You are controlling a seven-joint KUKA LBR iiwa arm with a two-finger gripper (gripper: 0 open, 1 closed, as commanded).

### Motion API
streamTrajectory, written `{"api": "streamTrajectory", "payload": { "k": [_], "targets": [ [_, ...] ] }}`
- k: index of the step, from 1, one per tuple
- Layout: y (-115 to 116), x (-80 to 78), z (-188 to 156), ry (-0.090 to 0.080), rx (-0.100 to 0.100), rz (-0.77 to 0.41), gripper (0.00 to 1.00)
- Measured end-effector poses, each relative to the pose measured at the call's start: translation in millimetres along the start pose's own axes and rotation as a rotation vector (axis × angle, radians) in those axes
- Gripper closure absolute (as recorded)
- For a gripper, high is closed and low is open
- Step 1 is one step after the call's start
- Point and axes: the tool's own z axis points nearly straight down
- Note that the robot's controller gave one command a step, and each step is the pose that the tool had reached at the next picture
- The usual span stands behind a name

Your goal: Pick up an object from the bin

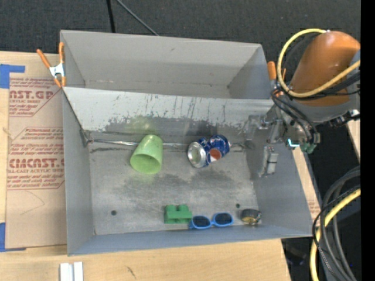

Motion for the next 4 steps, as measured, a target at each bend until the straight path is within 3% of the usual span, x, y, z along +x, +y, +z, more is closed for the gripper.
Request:
{"api": "streamTrajectory", "payload": {
  "k": [1,2,3,4],
  "targets": [
    [-17,86.0,135,-0.007,0.001,-0.098,0.00],
    [-16,85.8,134,-0.008,0.001,-0.099,1.00],
    [-16,85.5,135,-0.009,0.001,-0.099,0.00],
    [-3,84.1,137,-0.024,0.005,-0.454,0.00]
  ]
}}
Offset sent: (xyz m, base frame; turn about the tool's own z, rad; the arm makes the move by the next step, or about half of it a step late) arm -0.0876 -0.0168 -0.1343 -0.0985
